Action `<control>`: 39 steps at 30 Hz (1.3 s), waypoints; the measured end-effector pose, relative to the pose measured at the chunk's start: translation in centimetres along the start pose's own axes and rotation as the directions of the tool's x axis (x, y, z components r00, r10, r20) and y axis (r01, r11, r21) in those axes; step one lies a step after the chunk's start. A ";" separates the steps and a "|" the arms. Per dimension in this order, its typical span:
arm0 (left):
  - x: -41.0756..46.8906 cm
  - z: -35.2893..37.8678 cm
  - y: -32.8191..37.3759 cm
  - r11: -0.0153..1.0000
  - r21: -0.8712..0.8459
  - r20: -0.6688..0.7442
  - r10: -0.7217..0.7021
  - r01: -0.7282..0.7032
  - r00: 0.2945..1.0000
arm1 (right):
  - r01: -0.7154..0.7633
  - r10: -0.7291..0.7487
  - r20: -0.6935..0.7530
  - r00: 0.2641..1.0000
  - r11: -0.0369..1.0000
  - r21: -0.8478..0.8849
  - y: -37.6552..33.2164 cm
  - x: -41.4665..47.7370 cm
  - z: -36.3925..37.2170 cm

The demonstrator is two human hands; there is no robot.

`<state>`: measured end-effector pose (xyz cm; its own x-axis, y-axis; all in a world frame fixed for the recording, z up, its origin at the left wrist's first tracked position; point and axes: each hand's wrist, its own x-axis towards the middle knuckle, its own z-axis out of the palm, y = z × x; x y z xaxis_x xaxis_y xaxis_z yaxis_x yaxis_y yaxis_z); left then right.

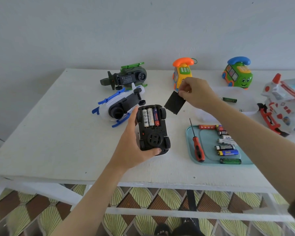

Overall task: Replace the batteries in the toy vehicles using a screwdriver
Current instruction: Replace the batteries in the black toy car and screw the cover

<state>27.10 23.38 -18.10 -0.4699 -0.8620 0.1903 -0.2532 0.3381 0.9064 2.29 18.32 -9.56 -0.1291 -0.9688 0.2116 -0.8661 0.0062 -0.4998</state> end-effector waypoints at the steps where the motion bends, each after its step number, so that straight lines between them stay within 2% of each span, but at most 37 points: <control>1: 0.0 0.1 0.0 1.000 0.000 0.001 0.002 -0.002 1.000 | -0.011 0.012 -0.016 1.000 0.997 0.074 -0.2 -0.2 -0.2; 3: 0.1 0.2 0.0 1.000 0.007 -0.002 0.004 -0.004 1.000 | -0.005 0.015 -0.053 0.998 0.983 0.185 -0.7 -0.7 -0.6; 8: 0.8 0.8 0.3 1.000 0.009 -0.015 0.002 -0.002 1.000 | 0.112 -0.044 -0.229 0.973 0.949 0.295 -3.2 -3.1 -1.3; 10: 1.0 1.2 0.4 1.000 0.007 -0.019 0.000 0.000 1.000 | 0.276 -0.200 -0.294 0.935 0.929 0.246 -4.1 -4.6 -1.0; 12: 1.2 1.5 0.5 1.000 -0.001 -0.021 0.000 0.000 1.000 | 0.519 -0.500 -0.298 0.813 0.854 -0.019 -4.0 -6.0 -0.2; 13: 1.3 1.5 0.4 1.000 -0.005 -0.022 0.000 0.000 1.000 | 0.615 -0.634 -0.256 0.730 0.772 -0.160 -3.6 -6.5 0.4; 14: 1.3 1.6 0.3 1.000 -0.004 -0.023 0.002 -0.002 1.000 | 0.681 -0.727 -0.206 0.655 0.686 -0.256 -3.2 -6.8 0.9; 16: 1.4 1.6 0.1 1.000 0.008 -0.023 0.011 -0.011 1.000 | 0.766 -0.823 -0.114 0.557 0.562 -0.314 -2.5 -7.3 1.7; 20: 1.4 1.6 0.1 1.000 0.010 -0.013 0.022 -0.022 1.000 | 0.826 -0.873 -0.015 0.487 0.466 -0.318 -2.2 -7.7 2.3; 28: 1.6 1.5 -0.5 0.998 0.002 -0.003 0.059 -0.059 0.998 | 0.851 -0.877 0.071 0.474 0.436 -0.294 -2.4 -7.3 2.9; 39: 1.7 1.3 -0.5 0.998 0.016 -0.001 0.065 -0.065 0.998 | 0.870 -0.909 0.025 0.416 0.391 -0.299 -2.6 -7.4 2.9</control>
<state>25.37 22.28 -18.67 -0.4847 -0.8385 0.2489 -0.2357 0.3993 0.8860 6.93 24.75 -12.25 0.7453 -0.4152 0.5217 -0.5953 -0.7667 0.2403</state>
